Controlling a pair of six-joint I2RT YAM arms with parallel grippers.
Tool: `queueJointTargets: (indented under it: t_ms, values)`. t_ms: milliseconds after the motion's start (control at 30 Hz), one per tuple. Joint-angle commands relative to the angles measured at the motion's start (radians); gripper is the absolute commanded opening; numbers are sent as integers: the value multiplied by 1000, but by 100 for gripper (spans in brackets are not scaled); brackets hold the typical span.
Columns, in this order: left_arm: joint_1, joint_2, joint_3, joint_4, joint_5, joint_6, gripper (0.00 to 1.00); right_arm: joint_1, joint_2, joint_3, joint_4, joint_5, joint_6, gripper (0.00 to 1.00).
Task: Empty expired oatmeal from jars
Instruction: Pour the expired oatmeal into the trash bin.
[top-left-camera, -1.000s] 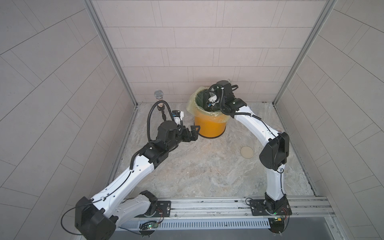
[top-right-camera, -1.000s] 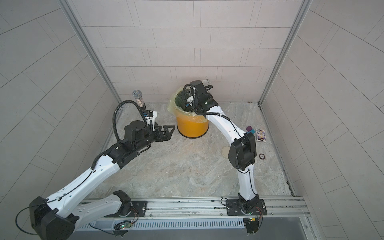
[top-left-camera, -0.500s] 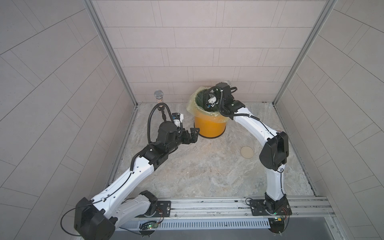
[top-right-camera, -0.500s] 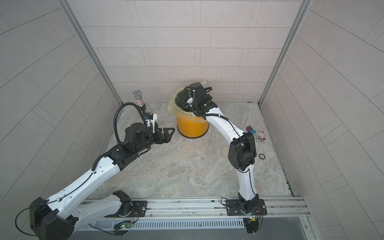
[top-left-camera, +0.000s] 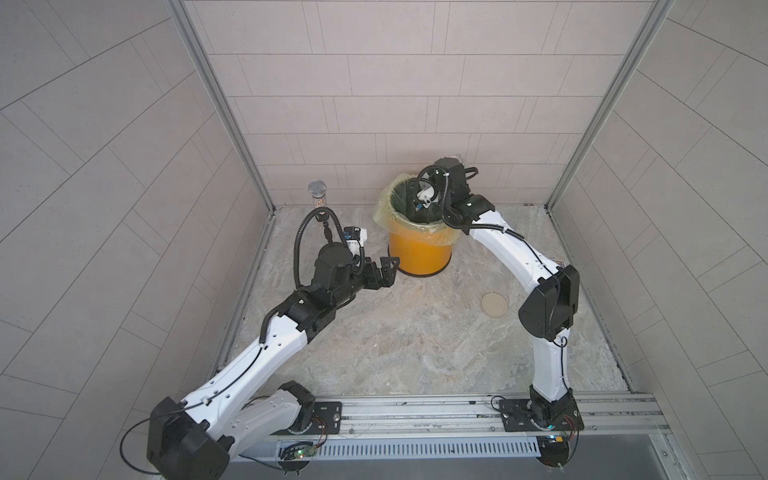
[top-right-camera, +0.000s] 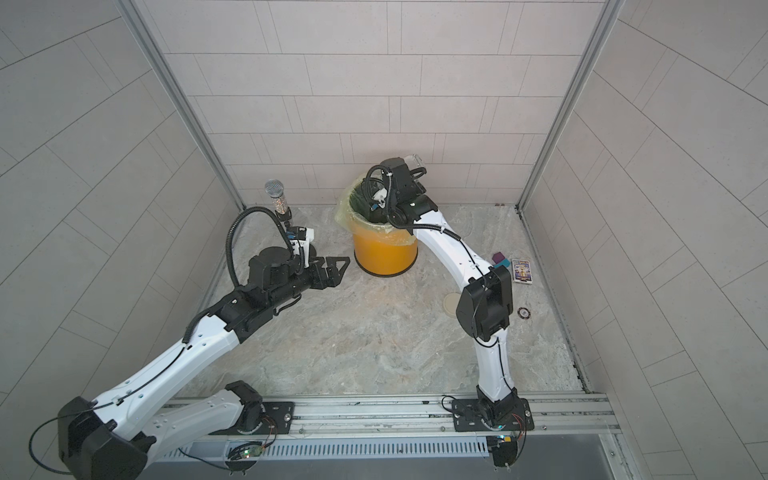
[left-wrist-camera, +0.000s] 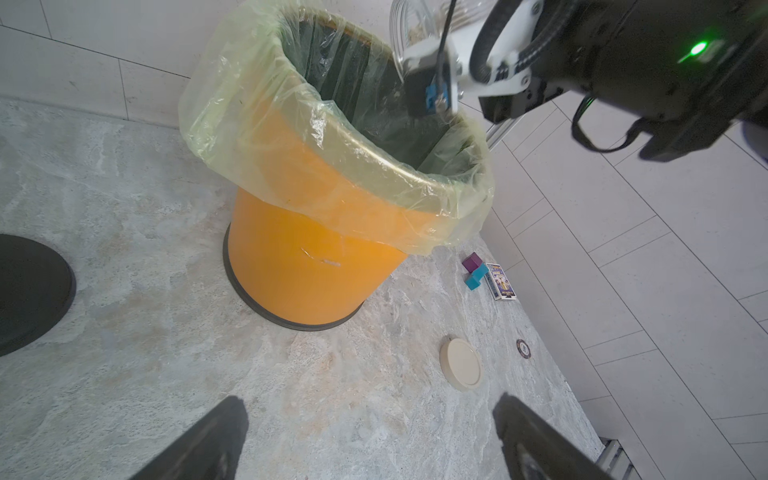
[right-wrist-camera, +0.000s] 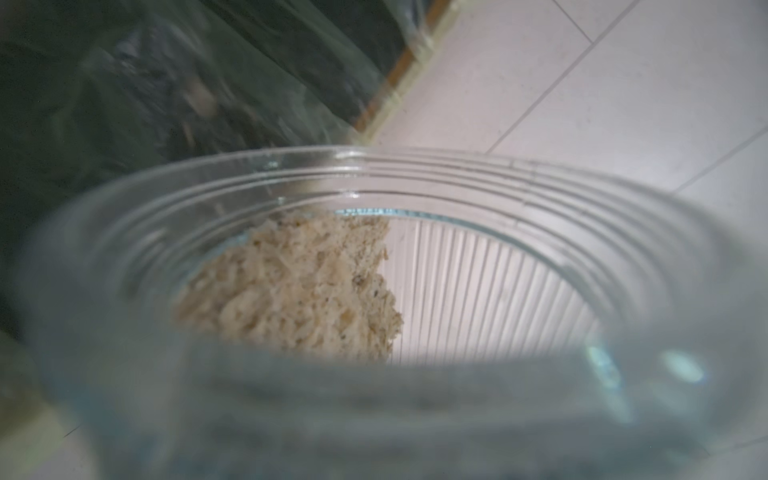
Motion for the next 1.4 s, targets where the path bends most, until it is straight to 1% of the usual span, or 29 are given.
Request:
queueJointTargets:
  t_ms: [0, 100, 333, 433, 733, 800, 933, 967, 1100, 1233, 1300, 1333, 1367]
  values:
    - [4, -15, -6, 24, 13, 7, 99, 15, -5, 108, -7, 20, -601, 0]
    - [4, -19, -8, 27, 10, 5, 99, 19, 10, 128, -30, 57, -598, 0]
    - [4, -25, -5, 12, 5, 4, 99, 7, -46, -77, 48, 74, -600, 0]
    - [4, -35, -15, 17, -2, 1, 99, 6, -71, -121, 44, 69, -601, 0]
    - [4, -22, 7, 13, -1, -1, 99, 2, -51, 23, -25, 55, -600, 0]
    - [4, -17, 2, 22, 2, -6, 99, 1, -47, 9, -10, 67, -600, 0]
    - [4, -18, -14, 36, 3, -11, 99, 5, -84, -103, 24, 78, -602, 0]
    - [4, -18, -15, 36, 1, -11, 99, 9, -89, -110, 26, 75, -601, 0]
    - [4, -22, -21, 20, 3, -4, 99, 3, -72, -65, 16, 111, -600, 0]
    - [5, -20, -23, 22, -2, 0, 99, -1, -104, -104, 9, 101, -600, 0]
    - [4, -22, -19, 21, 5, -1, 99, -3, -94, -62, -9, 99, -598, 0]
    - [4, -24, -17, 23, 3, -2, 99, -4, -78, -27, -30, 107, -576, 0]
    - [4, -26, -17, 25, 1, -2, 99, -7, -67, -8, -57, 145, -557, 0]
